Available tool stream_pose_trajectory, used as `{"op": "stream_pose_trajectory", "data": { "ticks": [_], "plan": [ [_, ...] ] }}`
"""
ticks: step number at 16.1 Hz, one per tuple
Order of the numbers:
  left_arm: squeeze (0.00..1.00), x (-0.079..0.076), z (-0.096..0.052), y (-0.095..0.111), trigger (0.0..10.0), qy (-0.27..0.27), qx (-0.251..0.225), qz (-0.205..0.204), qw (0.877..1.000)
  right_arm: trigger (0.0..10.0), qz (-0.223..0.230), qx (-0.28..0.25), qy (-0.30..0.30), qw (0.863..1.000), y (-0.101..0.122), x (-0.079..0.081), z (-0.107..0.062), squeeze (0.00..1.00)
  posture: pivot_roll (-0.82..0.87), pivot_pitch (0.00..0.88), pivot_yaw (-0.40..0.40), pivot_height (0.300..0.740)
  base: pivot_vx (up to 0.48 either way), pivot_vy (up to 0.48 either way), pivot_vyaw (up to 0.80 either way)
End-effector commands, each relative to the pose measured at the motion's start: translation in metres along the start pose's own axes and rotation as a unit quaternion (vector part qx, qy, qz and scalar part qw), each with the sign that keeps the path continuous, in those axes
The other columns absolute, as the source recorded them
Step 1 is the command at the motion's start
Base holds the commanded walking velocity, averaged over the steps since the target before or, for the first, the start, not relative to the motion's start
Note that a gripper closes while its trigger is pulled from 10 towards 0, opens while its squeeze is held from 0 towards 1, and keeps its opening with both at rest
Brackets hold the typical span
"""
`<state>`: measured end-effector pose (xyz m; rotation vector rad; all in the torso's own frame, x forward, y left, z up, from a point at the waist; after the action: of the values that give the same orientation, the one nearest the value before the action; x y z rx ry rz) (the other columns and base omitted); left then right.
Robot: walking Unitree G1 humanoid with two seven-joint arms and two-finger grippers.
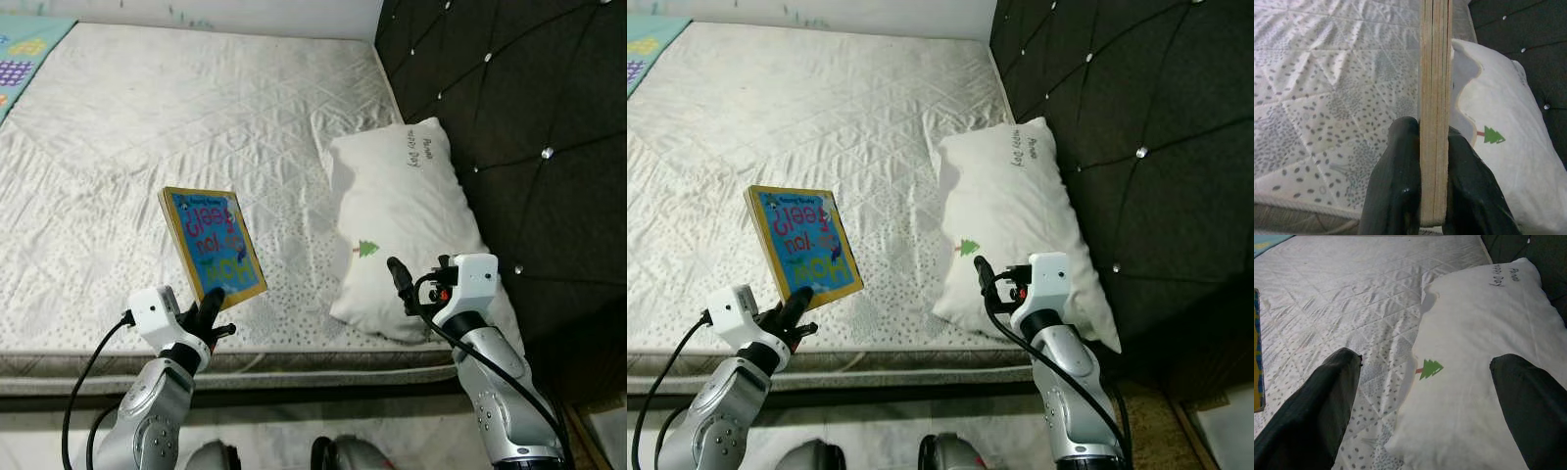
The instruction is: Clean up the room
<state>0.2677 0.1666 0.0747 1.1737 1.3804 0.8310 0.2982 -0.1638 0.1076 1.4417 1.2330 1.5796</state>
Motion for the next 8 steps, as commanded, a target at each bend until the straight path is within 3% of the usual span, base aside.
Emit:
{"op": "stream_pose_trajectory", "data": {
  "ticks": [1,4,8],
  "plan": [
    [0.0,-0.0041,0.0002,0.0075,10.0,-0.005,-0.015,0.001,1.0,10.0,0.001,0.0,-0.001,1.0,0.0012,-0.0013,-0.003,0.0,-0.05,0.189,-0.079,0.651,0.0,0.0,0.0],
    [0.0,-0.0047,0.0003,0.0077,10.0,-0.004,-0.015,0.0,1.0,10.0,-0.001,0.0,0.002,1.0,0.0013,0.0,-0.0023,0.0,-0.05,0.193,-0.081,0.615,0.0,0.0,0.0],
    [0.0,-0.0047,0.0006,0.0102,10.0,0.002,-0.024,0.0,1.0,10.0,-0.005,-0.001,0.001,1.0,0.0025,-0.0004,-0.0006,0.0,-0.05,0.192,-0.083,0.611,0.0,0.0,0.0]
  ]
}}
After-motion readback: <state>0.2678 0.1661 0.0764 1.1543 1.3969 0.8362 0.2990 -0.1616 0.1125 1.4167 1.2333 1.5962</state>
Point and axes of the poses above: a point about 5 cm out from each wrist's last joint towards the gripper, its own z axis pointing out of the wrist towards the gripper, its own y axis along the axis of the wrist's last joint, x = y × z, the point moved 1 cm from there along z, pointing out of the wrist towards the gripper, and after that the axes turned 15 degrees about z, right-handed, at the moved point
